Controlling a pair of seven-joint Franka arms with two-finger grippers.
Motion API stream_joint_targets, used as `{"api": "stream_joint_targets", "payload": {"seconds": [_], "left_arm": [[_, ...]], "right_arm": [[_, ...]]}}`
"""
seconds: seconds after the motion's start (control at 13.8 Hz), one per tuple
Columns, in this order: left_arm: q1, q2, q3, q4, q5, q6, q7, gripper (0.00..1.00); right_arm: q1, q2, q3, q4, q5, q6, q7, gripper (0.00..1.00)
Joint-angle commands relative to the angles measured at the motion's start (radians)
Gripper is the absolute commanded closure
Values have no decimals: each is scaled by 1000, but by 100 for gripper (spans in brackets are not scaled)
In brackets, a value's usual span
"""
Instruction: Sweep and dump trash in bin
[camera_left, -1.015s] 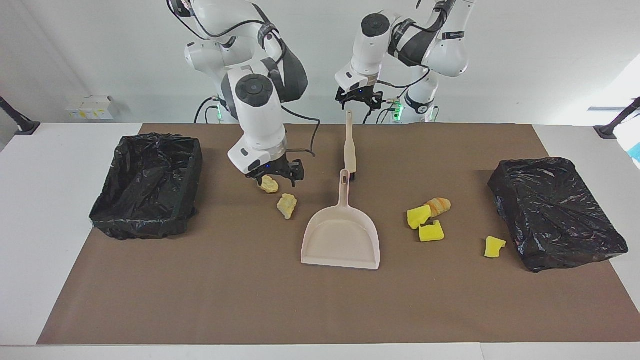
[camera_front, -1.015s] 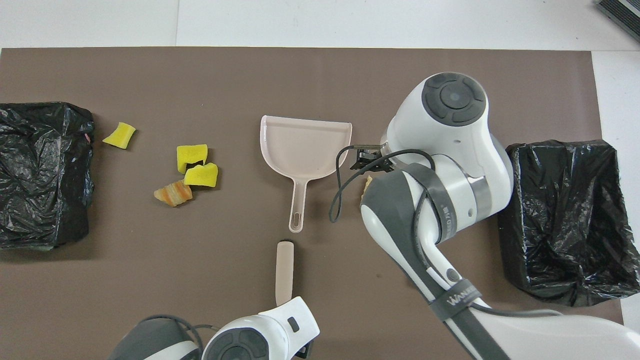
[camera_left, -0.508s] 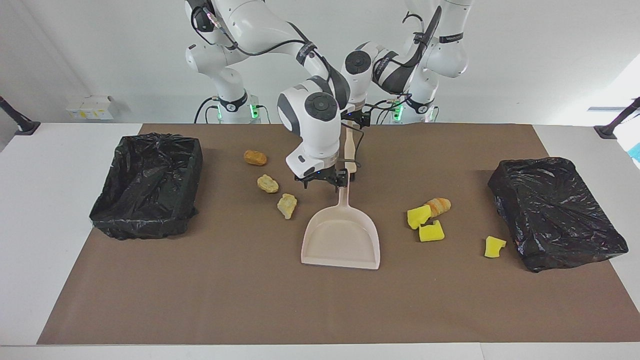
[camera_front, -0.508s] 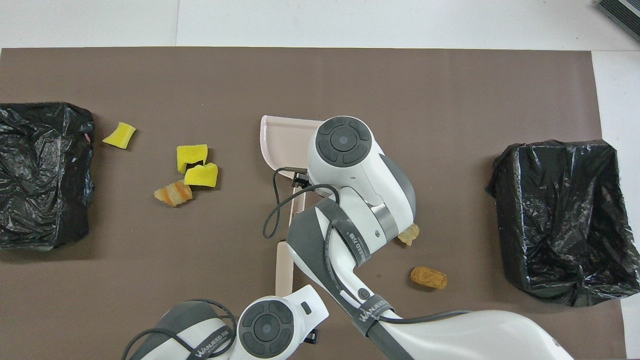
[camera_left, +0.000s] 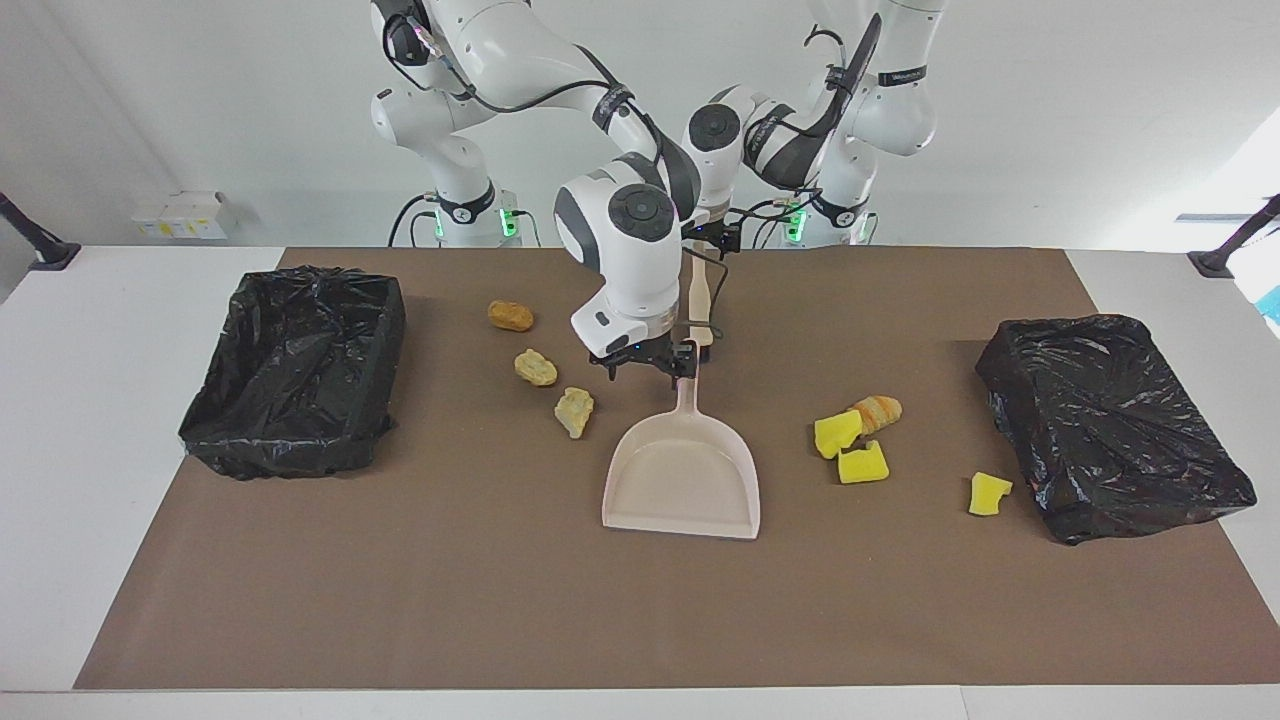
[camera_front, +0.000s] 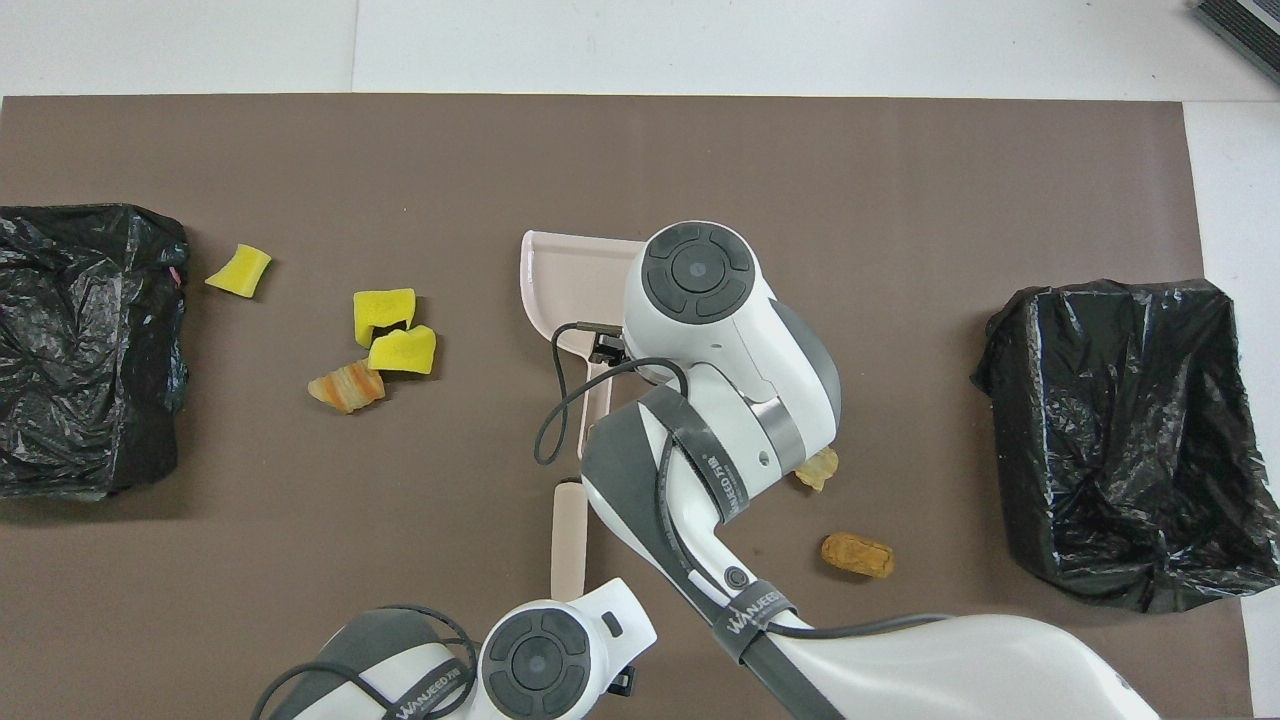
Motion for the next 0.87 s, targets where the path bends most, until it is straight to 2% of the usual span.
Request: {"api": "stream_joint_targets", "payload": {"seconds": [0.0,0.15,0.22,0.29,0.58,0.8], "left_arm": [[-44,-16,17,-41,-16,35,-10,9],[-44,-14,17,-40,-16,35,-19,60],[-44,-14,17,-39,-16,35,-19,73],[-46,-14,17,-39,-16,34,-19,100],[-37,-29,20,-21,-15,-14,-1,100],[-9,-49,29,46,-13,-164,-21,100]], "right_arm": [[-10,6,6,8,-6,3,-3,0],[-10,8,6,6,-6,3,-5,0],[-8,8,6,6,-6,3,-5,0],[-10,8,6,6,-6,3,-5,0],[-8,6,8,5,-6,3,-5,0],[-2,6,8,3,-2,3,3,0]]}}
